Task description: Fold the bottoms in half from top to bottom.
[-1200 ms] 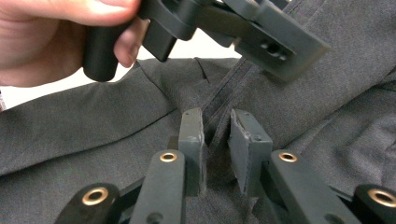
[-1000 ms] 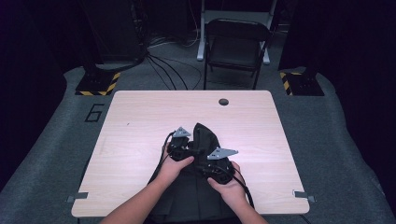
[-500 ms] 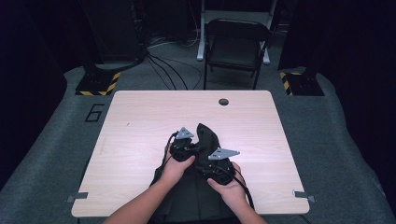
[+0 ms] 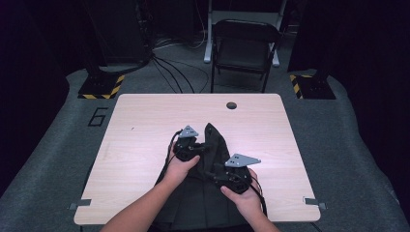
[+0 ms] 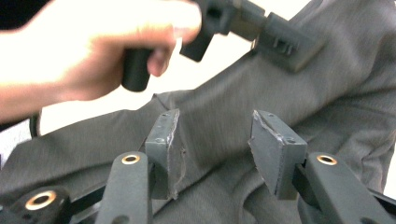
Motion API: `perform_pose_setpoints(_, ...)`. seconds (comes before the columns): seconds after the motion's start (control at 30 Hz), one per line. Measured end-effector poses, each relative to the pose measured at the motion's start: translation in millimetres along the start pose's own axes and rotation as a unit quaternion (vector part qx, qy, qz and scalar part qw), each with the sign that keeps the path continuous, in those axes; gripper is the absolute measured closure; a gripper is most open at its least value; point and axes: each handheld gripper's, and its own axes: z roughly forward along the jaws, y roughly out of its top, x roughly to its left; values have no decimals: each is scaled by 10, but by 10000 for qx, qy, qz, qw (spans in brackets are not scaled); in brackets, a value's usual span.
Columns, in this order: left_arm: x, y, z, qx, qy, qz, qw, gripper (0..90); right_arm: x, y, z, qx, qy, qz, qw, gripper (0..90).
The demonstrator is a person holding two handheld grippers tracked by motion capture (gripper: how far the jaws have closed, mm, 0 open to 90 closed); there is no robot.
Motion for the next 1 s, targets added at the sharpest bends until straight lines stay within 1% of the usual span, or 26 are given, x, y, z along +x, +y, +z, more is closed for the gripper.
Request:
perform_pose_setpoints(0.07,-1,70,-40,-32,-9,77,10000,832,9,-34,19,100,19,-11,9999,521)
perform_pose_setpoints(0.1,-2,142,-91,-34,-24,143,9999,832,20,-68,47,212,6,-69,9998,522)
perform_pose_setpoints(0.17,8,221,-145,-67,-32,244,9997,832,32,-106,80,300,48,-65,9995,523)
perform_pose_setpoints(0.27,33,327,-234,-41,-59,406,9991,832,59,-170,148,453,92,-96,9989,526)
perform_pose_setpoints(0.3,33,327,-234,-41,-59,406,9991,832,59,-170,148,453,92,-96,9989,526)
perform_pose_setpoints(0.37,53,395,-305,-26,-73,500,9987,833,92,-218,207,640,129,-207,9977,530)
perform_pose_setpoints(0.43,59,416,-328,-28,-88,519,9986,832,96,-228,220,672,136,-229,9974,530)
perform_pose_setpoints(0.47,68,442,-358,-21,-128,525,9985,832,99,-238,236,734,136,-268,9969,530)
perform_pose_setpoints(0.53,81,473,-396,-22,-145,586,9982,832,83,-266,263,800,64,-319,9963,530)
perform_pose_setpoints(0.57,91,488,-416,-15,-199,590,9981,832,69,-274,266,826,49,-319,9961,530)
perform_pose_setpoints(0.6,91,488,-416,-15,-199,590,9981,832,69,-274,266,826,49,-319,9961,530)
perform_pose_setpoints(0.63,92,492,-424,-1,-210,589,9980,832,24,-294,274,908,-71,-244,9955,530)
perform_pose_setpoints(0.73,100,494,-434,4,-258,575,9980,832,-70,-356,291,1105,-225,-38,9936,530)
perform_pose_setpoints(0.77,104,493,-435,-6,-264,554,9981,832,-113,-384,302,1161,-315,-5,9927,531)
perform_pose_setpoints(0.83,113,494,-439,5,-297,515,9982,832,-156,-419,303,1242,-314,144,9917,531)
perform_pose_setpoints(0.87,123,496,-437,-4,-316,513,9982,832,-177,-427,312,1234,-308,141,9918,531)
perform_pose_setpoints(0.9,129,498,-438,11,-323,497,9982,832,-179,-426,316,1243,-297,194,9916,531)
perform_pose_setpoints(0.93,133,499,-436,22,-337,485,9983,832,-172,-418,313,1231,-340,178,9916,531)
perform_pose_setpoints(0.97,139,500,-434,16,-355,491,9982,832,-157,-404,319,1148,-343,187,9926,531)
perform_pose_setpoints(1.0,143,502,-433,17,-358,489,9982,832,-140,-379,316,1171,-300,189,9925,531)
